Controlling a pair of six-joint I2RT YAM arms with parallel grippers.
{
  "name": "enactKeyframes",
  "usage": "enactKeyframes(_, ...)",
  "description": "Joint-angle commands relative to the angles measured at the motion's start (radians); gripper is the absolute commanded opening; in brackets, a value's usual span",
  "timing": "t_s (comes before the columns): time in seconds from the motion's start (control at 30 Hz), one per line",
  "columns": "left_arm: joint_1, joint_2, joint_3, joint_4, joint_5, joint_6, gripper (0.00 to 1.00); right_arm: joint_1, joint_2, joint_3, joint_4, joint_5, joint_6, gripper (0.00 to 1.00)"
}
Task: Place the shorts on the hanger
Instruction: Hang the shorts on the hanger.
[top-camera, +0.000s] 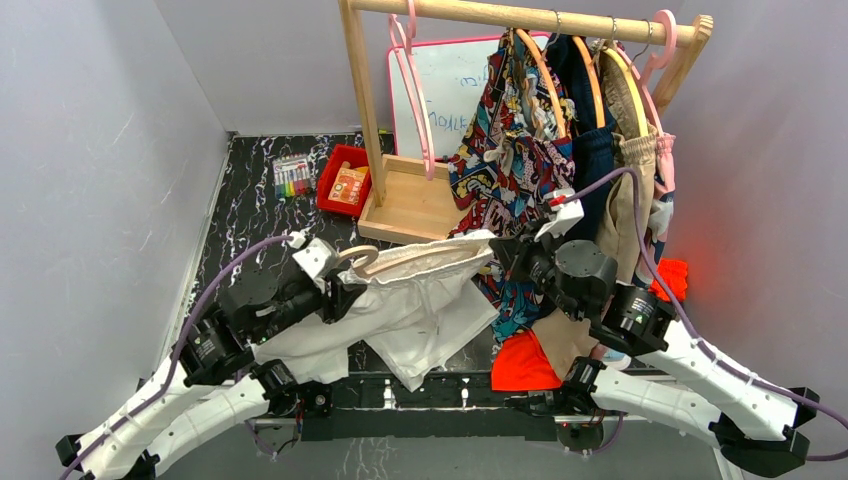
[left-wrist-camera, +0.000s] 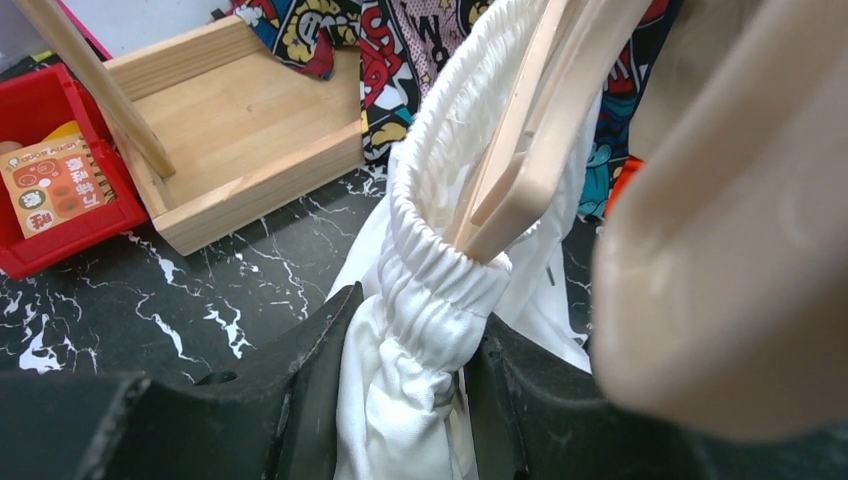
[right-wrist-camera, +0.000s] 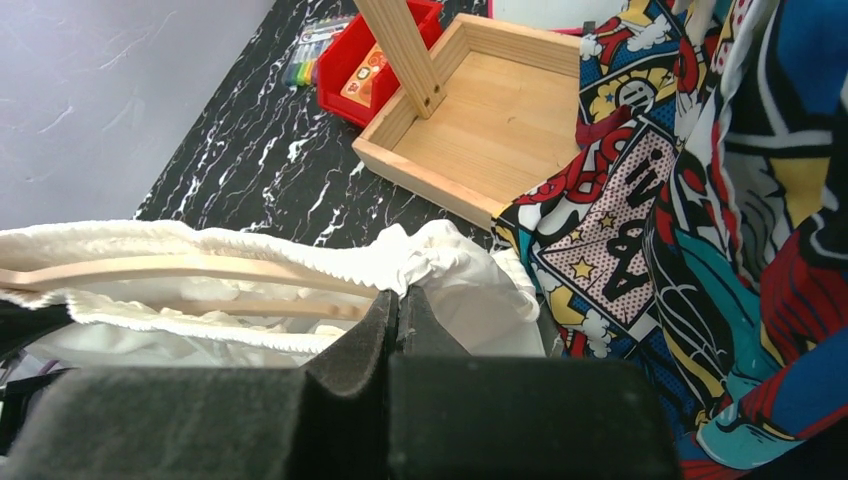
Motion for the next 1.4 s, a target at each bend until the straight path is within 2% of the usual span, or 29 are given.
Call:
enactKeyframes(0.0,0.001,0.050,0.051,-0.017,-0.025,0.046,0.00,-0.005,0.000,0.088,0.018,0.024,-0.048,0.00)
enactKeyframes(0.2,0.000,0.125,0.062,0.019,0.018,0.044,0.00,-0.006,0.023,0.110,0.022,-0.054,-0.064,0.00)
enactKeyframes(0.37,0.001,0.165,0.055,0.124,0.081,0.026,0.00,-0.005,0.101,0.157,0.058,-0.195,-0.064,0.00)
enactKeyframes(0.73,0.001,0.249,0.151,0.310,0.171,-0.005,0.00,-0.006,0.318,0.482,0.139,-0.530,-0.019,0.00)
enactKeyframes(1.03,0.001,0.207,0.084,0.430,0.187,-0.078,0.00,-0.005,0.309,0.265,0.254,-0.566,0.107,0.00)
enactKeyframes(1.37,0.001,0.209,0.077,0.480,0.227,-0.125,0.00,-0.005,0.343,0.316,0.355,-0.667,0.145,0.00)
